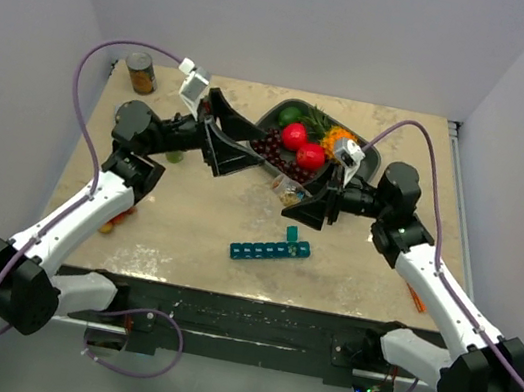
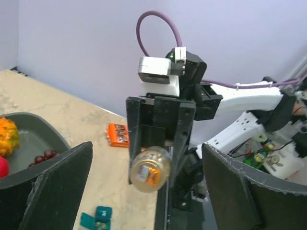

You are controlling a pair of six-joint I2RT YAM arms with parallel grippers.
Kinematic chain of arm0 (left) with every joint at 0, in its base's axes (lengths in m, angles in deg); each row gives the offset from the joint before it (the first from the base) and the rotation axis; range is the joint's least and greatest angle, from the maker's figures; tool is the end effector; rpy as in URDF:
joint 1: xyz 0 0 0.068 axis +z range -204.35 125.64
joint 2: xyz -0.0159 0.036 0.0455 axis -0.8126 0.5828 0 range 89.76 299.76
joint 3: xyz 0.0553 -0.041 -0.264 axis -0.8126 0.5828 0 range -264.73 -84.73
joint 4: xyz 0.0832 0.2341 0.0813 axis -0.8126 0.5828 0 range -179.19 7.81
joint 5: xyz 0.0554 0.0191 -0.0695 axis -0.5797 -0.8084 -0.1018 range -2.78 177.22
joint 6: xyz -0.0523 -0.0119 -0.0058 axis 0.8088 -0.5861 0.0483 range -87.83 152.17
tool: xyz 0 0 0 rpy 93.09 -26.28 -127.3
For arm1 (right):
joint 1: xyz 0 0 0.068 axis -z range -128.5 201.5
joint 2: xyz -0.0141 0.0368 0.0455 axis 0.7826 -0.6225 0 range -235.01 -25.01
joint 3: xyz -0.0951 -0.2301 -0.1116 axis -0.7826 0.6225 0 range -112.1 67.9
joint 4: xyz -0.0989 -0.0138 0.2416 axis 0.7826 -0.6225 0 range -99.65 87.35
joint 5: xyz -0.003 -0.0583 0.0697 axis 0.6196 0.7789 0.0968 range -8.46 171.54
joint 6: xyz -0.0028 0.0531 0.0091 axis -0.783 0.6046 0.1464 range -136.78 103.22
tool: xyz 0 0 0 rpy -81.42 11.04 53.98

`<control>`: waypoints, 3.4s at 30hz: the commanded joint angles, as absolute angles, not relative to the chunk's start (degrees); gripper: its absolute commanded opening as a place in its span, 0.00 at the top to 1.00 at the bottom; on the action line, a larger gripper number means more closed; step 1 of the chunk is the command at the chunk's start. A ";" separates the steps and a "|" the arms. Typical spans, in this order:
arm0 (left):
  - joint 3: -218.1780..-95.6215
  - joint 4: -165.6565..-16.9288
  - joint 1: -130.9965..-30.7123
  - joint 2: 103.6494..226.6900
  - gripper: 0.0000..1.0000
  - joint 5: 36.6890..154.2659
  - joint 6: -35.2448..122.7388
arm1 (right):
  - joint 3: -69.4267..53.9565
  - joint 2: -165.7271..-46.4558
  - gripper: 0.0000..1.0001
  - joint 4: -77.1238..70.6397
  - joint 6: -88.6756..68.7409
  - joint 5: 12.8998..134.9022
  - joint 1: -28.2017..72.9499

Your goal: Sort the pills into containers

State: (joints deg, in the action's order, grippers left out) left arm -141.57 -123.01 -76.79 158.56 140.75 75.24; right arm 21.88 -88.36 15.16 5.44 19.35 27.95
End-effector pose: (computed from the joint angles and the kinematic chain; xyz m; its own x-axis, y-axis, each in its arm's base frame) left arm 0.2340 -0.1276 0.4030 -0.3747 -0.2846 -0.8824 0.9047 0.0960 -0.4151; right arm 0.2110 0.1263 0.3346 -0.3700 0.0312 -0.9285 -0.9260 0.0675 0.3713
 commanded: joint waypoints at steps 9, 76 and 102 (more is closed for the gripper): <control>-135.62 -109.00 -73.51 156.12 0.01 135.40 98.36 | 7.78 -84.95 1.00 -28.83 -51.23 35.75 28.21; -141.41 -113.64 -91.09 168.60 0.87 138.53 81.97 | 13.40 -85.31 1.00 -19.62 -38.25 27.59 28.21; -134.65 -111.25 -88.99 145.66 0.01 110.06 72.49 | 21.86 -82.23 1.00 -4.36 -18.34 17.46 28.91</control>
